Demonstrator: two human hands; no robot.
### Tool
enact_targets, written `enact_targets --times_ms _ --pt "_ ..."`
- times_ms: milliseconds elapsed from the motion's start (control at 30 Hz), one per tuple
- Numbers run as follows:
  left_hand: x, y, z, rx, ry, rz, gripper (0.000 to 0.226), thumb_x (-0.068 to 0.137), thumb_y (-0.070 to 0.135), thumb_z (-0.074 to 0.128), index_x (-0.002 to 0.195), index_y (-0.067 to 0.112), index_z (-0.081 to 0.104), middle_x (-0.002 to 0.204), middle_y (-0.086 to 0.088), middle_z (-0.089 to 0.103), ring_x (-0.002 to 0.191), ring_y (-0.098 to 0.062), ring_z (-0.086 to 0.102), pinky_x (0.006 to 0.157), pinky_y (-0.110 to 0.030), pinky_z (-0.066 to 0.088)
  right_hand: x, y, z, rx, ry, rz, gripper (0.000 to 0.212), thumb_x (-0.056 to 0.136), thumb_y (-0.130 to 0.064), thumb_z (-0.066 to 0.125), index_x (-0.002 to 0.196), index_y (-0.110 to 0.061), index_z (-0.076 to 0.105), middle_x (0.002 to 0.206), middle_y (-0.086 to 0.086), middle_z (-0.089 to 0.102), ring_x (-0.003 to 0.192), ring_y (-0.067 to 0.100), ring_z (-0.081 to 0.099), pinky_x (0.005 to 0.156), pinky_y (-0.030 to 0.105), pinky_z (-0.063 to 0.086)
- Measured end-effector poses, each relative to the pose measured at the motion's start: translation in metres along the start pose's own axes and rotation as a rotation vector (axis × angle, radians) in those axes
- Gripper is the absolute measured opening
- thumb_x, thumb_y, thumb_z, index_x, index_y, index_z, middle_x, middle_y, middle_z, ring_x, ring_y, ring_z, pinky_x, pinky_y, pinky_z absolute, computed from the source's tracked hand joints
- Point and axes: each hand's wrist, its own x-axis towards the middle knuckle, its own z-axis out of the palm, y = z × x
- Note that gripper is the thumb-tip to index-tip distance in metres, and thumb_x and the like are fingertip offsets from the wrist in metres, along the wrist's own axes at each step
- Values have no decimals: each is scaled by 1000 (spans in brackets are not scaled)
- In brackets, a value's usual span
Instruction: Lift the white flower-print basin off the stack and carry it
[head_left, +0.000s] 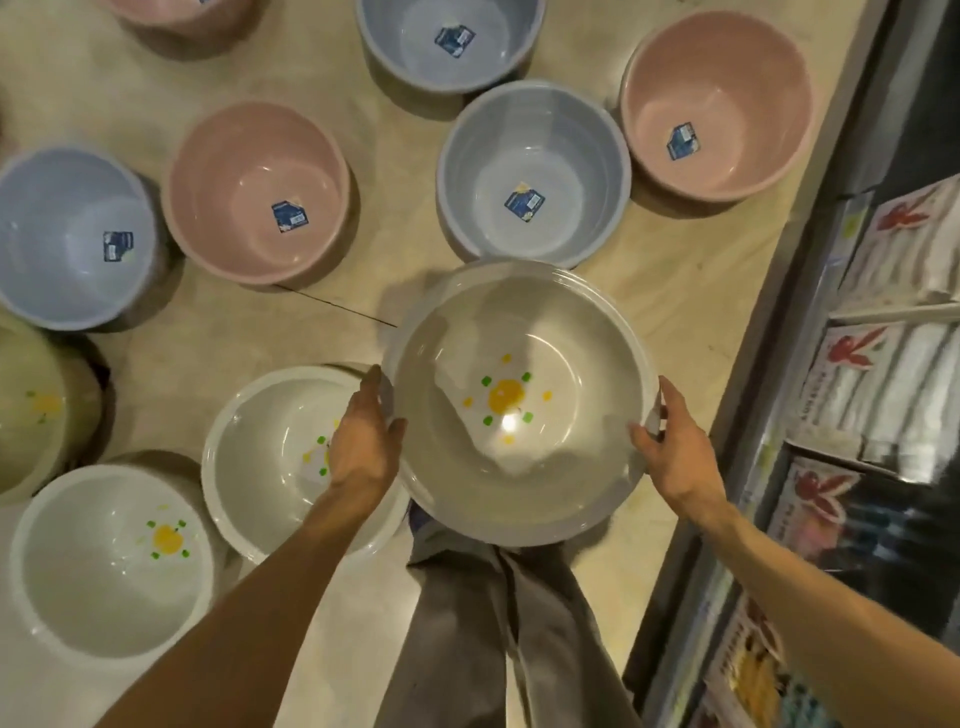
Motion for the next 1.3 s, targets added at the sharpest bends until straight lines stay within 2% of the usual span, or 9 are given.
enact_targets --times_ms 167,433,567,733,800,900,1000,1133,1300 --pt "42 -9 34 32 9 25 73 95 16 68 157 17 29 145 -12 56 124 -38 60 94 -48 52 42 18 23 -15 4 -16 72 100 -47 62 161 -33 25 152 -2 54 125 29 62 100 53 53" --pt "87 -26 52 46 -30 98 76 97 20 63 160 18 21 144 -13 56 131 -38 52 104 -53 46 94 38 59 -3 11 58 77 98 -53 60 162 -36 19 161 -6 44 139 29 53 108 58 50" --pt "90 -34 51 -20 -29 184 80 95 45 54 161 13 22 157 -12 42 143 -31 39 115 -47 36 101 41 68 35 37 157 82 97 -52 64 163 -34 18 168 -4 30 150 29 38 117 57 40" --pt "105 -34 57 -137 -37 200 112 79 90 29 162 14 20 161 -11 35 146 -23 35 114 -32 28 112 48 74 37 -10 191 83 100 -44 64 165 -28 15 168 2 30 150 31 36 117 53 38" --pt "118 -36 63 -157 -72 181 106 80 84 37 163 21 16 161 -9 35 144 -20 38 115 -36 33 119 51 78 52 -35 184 82 101 -39 63 165 -29 14 165 5 36 147 33 41 116 55 41" --pt "133 -29 69 -125 -129 97 88 89 40 56 163 32 9 155 -10 44 140 -32 47 113 -51 41 127 57 85 97 -70 190 78 101 -29 62 163 -35 15 150 6 53 129 35 57 106 58 51" --pt "140 -30 77 -65 -118 13 90 97 8 56 160 46 3 146 -14 55 128 -37 57 106 -56 48 130 62 92 159 -73 193 75 101 -19 61 161 -36 21 128 -4 61 108 28 65 96 52 58" --pt "142 -36 75 -83 -103 -4 92 95 2 57 158 47 8 146 -12 54 131 -35 54 106 -57 48 125 54 87 185 -61 150 74 99 -25 67 161 -31 27 115 -18 59 95 2 61 80 31 58" --pt "125 -40 59 -151 -115 56 90 95 7 57 158 47 7 140 -16 55 125 -38 57 102 -58 50 104 33 68 101 -43 46 71 101 -40 64 161 -31 27 135 -15 52 109 12 59 87 33 54"
